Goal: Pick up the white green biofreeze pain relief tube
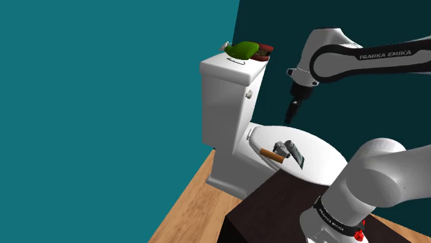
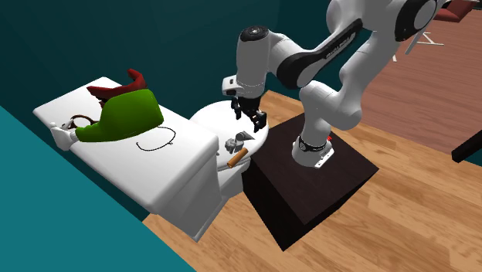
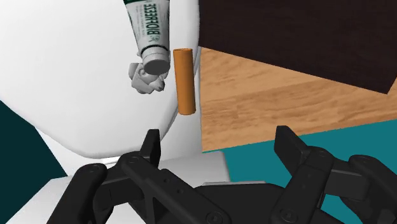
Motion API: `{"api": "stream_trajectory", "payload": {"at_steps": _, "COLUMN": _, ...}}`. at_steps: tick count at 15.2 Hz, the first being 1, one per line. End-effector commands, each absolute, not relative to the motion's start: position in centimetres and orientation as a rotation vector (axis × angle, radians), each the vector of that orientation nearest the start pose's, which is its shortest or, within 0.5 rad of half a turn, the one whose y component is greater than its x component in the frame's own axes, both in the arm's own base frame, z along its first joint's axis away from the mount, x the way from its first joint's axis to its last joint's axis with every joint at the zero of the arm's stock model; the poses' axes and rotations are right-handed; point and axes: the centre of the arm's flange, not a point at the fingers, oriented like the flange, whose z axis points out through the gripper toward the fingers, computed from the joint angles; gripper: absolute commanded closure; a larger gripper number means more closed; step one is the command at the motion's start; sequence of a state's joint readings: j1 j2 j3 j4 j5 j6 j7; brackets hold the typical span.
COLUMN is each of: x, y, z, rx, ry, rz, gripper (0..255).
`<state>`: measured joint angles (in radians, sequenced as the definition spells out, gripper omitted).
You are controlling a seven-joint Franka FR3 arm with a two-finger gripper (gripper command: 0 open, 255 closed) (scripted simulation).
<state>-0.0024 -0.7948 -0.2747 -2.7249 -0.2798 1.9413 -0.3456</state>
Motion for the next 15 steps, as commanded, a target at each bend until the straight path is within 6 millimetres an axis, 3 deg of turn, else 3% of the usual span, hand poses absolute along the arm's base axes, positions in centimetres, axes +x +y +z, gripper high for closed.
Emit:
{"api": "stream_trajectory", "payload": {"at_steps": 1, "x": 29.7, "y": -11.5, "z": 41.7, "rx": -3.173, "ry": -0.48, "rz": 0.049, "gripper": 0}}
{"api": "stream_trajectory", "payload": {"at_steps": 11, "x": 28.6, "y": -18.1, "z": 30.7, "rx": -3.11, "ry": -0.843, "rz": 0.172, "gripper": 0}}
{"api": "stream_trajectory", "payload": {"at_steps": 15, "x": 28.6, "y": -18.2, "z": 29.0, "rx": -3.109, "ry": -0.847, "rz": 0.173, "gripper": 0}}
